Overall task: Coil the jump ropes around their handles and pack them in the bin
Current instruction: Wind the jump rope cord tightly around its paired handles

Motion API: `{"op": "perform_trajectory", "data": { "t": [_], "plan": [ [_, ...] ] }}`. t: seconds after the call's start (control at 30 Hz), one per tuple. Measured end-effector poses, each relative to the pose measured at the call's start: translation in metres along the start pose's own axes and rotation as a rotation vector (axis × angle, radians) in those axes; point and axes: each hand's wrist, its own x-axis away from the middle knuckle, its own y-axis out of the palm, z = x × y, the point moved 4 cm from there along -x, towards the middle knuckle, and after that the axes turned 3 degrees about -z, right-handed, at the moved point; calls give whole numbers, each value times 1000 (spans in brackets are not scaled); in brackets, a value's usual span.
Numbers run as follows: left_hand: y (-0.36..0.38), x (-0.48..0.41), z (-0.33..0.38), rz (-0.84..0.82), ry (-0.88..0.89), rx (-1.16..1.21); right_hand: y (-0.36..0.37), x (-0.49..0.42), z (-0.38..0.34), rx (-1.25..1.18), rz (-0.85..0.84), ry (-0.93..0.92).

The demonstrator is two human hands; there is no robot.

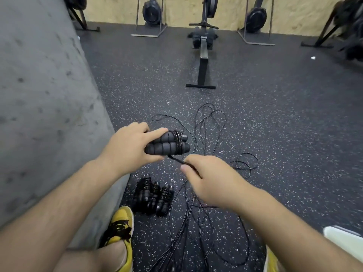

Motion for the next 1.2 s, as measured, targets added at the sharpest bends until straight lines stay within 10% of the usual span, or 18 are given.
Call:
{"op": "perform_trajectory", "data": {
  "t": [0.27, 0.5, 0.6, 0.97, 1.2],
  "plan": [
    [10, 7, 59, -214, 301, 192, -45, -5, 44, 194, 195, -119],
    [-27, 16, 90, -154, 224, 631, -29, -9, 83, -296, 64, 50],
    [-26, 13, 83, -60, 139, 557, 14, -8, 73, -76, -186, 116],
    [16, 0, 46, -49, 55, 133, -2, 24, 12, 23, -228, 79],
    [17, 5, 66, -186, 230, 162, -47, 19, 22, 354, 66, -96]
  ]
}}
